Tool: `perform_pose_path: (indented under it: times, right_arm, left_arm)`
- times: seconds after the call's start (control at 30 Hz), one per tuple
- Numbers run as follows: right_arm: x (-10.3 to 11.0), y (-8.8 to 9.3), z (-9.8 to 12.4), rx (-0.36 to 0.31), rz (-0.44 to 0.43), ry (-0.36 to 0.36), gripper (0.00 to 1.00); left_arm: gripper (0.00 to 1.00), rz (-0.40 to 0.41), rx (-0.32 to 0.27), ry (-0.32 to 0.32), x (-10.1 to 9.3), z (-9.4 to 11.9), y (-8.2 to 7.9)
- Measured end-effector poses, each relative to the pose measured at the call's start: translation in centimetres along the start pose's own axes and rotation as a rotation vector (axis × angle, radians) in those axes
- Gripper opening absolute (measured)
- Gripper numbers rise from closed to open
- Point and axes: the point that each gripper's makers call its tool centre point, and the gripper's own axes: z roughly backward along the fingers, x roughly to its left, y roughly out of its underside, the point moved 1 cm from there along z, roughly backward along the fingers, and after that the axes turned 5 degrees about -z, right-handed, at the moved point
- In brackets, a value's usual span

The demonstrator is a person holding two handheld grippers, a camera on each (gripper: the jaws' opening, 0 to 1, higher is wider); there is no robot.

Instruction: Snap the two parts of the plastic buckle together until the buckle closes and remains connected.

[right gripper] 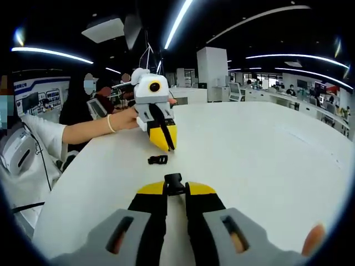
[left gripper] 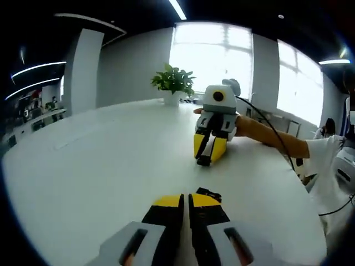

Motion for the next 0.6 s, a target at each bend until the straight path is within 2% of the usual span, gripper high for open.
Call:
perform_pose_path:
  times: [0.13, 0.2, 0.3, 0.47, 0.6]
  right_arm:
    - [0.0, 0.0, 0.0, -0.002, 0.001, -0.001, 0.12]
    - [0.1, 0.0, 0.0, 0.001, 0.000, -0.003, 0.12]
    - [0.2, 0.1, -0.1, 0.003, -0.001, -0.005, 0.12]
    - [0.0, 0.0, 0.0, 0.002, -0.001, -0.005, 0.12]
    - [0.2, 0.1, -0.1, 0.004, -0.002, -0.005, 0.12]
  left_arm:
    - [0.12, -0.011, -0.048, 0.044, -0.7, 0.2, -0.9]
    - [0.17, -0.024, -0.049, 0.047, -0.9, 0.2, -1.0]
    - [0.25, -0.076, -0.027, 0.057, -1.0, 0.0, -1.0]
    - [0.44, -0.087, 0.000, 0.077, -1.4, -0.6, -0.7]
    - [0.42, -0.101, 0.056, 0.072, -1.1, -1.0, 0.2]
